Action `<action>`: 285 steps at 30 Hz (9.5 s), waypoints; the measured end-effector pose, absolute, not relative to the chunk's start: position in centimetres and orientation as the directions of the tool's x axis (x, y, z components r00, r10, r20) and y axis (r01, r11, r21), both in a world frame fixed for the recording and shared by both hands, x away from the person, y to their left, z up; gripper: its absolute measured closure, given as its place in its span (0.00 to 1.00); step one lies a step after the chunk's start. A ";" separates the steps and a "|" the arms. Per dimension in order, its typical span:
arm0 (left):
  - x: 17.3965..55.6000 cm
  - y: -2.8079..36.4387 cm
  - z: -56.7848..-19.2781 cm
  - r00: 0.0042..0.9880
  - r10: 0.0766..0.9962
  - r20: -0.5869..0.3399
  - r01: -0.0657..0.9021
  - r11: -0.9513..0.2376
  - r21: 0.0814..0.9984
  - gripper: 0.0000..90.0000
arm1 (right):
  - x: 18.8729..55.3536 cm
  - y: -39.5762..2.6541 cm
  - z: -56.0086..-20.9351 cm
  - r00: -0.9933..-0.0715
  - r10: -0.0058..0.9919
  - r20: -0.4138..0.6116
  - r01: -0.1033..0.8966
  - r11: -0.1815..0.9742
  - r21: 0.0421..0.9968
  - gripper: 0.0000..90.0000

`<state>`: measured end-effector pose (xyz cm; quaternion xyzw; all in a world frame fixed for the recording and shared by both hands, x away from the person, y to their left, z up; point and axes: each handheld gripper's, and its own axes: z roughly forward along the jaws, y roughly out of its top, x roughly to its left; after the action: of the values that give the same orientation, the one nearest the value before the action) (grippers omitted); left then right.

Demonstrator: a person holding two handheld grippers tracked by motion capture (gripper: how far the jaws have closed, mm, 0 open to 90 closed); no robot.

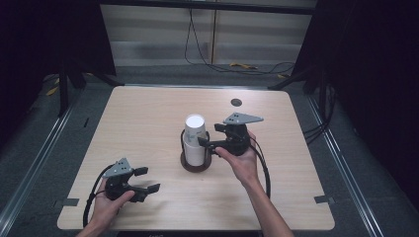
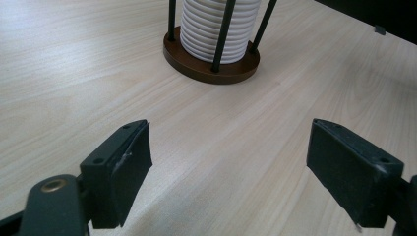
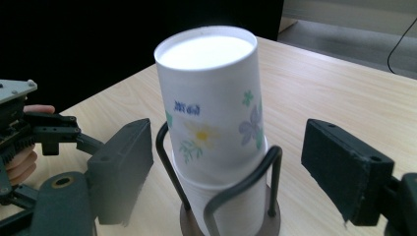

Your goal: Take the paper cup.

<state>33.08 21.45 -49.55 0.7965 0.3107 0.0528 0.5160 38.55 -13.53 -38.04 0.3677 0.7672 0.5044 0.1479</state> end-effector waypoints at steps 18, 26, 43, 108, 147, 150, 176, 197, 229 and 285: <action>33.0 21.5 -49.6 0.807 0.543 -0.234 0.438 -0.283 0.853 0.19 | 40.6 -11.4 -37.0 -0.726 0.675 0.131 0.416 0.279 0.865 0.25; 33.0 21.5 -49.7 0.807 0.541 -0.235 0.441 -0.289 0.850 0.19 | 41.4 -10.7 -37.6 -0.721 0.681 0.129 0.434 0.298 0.850 0.28; 33.0 21.5 -49.6 0.808 0.541 -0.233 0.439 -0.289 0.851 0.19 | 42.0 -10.0 -37.1 -0.728 0.676 0.117 0.419 0.304 0.855 0.35; 32.9 21.2 -49.4 0.798 0.547 -0.252 0.452 -0.269 0.850 0.19 | 40.3 -11.9 -31.7 -0.710 0.684 0.166 0.325 0.109 0.939 0.38; 35.0 17.3 -46.3 0.844 0.478 -0.243 0.394 -0.246 0.885 0.24 | 34.8 -17.8 -35.7 -0.687 0.680 0.256 0.425 0.089 0.901 0.38; 35.1 16.8 -45.8 0.854 0.469 -0.225 0.375 -0.256 0.891 0.23 | 34.6 -17.6 -36.6 -0.688 0.676 0.264 0.444 0.105 0.890 0.38; 34.6 13.7 -45.4 0.905 0.360 -0.226 0.327 -0.249 0.912 0.21 | 33.8 -14.4 -39.8 -0.749 0.593 0.296 0.483 0.182 0.857 0.38; 34.0 12.2 -46.1 0.928 0.296 -0.227 0.308 -0.267 0.913 0.17 | 33.4 -11.6 -40.4 -0.798 0.525 0.296 0.469 0.233 0.852 0.38; 34.1 12.5 -46.2 0.937 0.258 -0.235 0.303 -0.268 0.914 0.30 | 33.5 -10.2 -40.9 -0.830 0.469 0.303 0.453 0.250 0.856 0.35; 34.9 14.7 -44.2 0.934 0.315 -0.170 0.297 -0.417 0.859 0.30 | 33.9 -13.9 -40.9 -0.820 0.488 0.301 0.490 0.324 0.810 0.25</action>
<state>34.91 14.73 -44.23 0.8416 0.1819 0.0086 0.5084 33.91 -13.92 -40.89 0.3002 0.8136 0.4979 -0.0011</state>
